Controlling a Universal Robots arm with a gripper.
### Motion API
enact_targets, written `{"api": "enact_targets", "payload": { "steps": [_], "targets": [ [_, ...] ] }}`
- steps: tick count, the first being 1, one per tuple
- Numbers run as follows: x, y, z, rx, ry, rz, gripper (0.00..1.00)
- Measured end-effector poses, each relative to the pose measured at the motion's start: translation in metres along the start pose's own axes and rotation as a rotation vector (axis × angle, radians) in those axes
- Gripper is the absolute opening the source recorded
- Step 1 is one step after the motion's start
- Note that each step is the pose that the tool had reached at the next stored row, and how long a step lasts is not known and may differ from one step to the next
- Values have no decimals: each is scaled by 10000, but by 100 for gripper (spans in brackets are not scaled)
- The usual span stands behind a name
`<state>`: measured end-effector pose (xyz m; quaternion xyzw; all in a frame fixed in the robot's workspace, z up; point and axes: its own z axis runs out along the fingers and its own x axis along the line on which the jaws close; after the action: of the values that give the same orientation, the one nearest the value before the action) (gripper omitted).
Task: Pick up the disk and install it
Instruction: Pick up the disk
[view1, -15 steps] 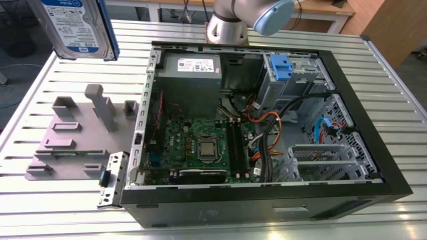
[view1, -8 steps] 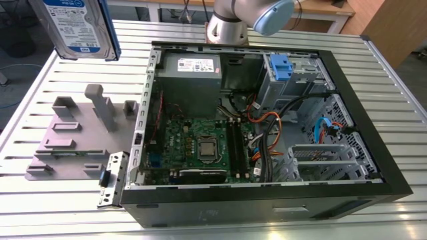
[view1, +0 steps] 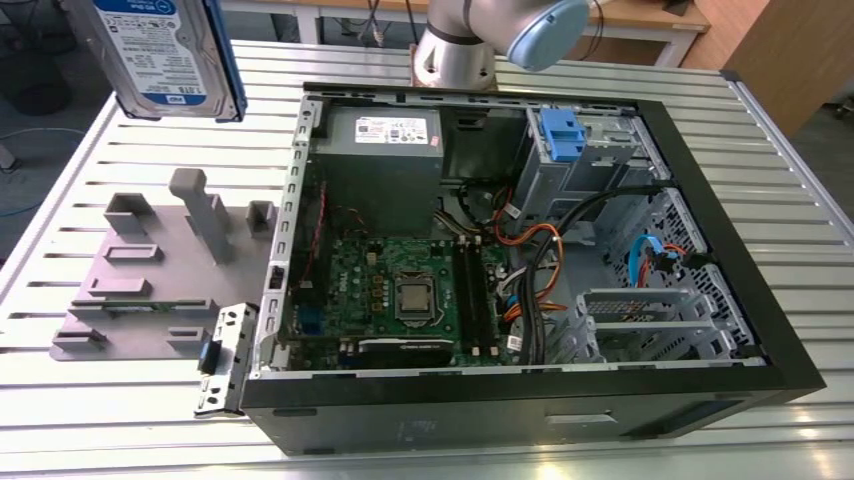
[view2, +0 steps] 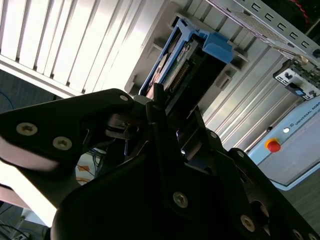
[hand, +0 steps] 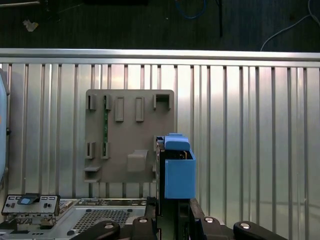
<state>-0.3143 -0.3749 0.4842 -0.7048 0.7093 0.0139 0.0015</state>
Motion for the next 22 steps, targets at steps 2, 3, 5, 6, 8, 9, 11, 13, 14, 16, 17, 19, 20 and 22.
{"api": "enact_targets", "payload": {
  "steps": [2,3,5,6,8,9,11,13,14,16,17,19,20,22],
  "targets": [
    [0,-15,0,0,0,0,35],
    [0,-22,-1,0,1,0,35],
    [0,-35,-1,-1,1,0,35],
    [0,-40,-1,0,0,0,35],
    [0,-50,-1,-1,1,0,35],
    [0,-56,-1,0,0,0,35],
    [-1,-69,-2,-1,1,0,35],
    [-1,-85,-2,0,1,0,35],
    [-1,-93,-2,0,0,0,35],
    [-1,-105,-2,0,1,0,35],
    [-1,-109,-2,0,0,1,35],
    [-1,-117,-2,-1,1,1,35],
    [-1,-122,-3,-1,1,1,35],
    [-1,-130,-2,0,1,0,35]
  ]
}}
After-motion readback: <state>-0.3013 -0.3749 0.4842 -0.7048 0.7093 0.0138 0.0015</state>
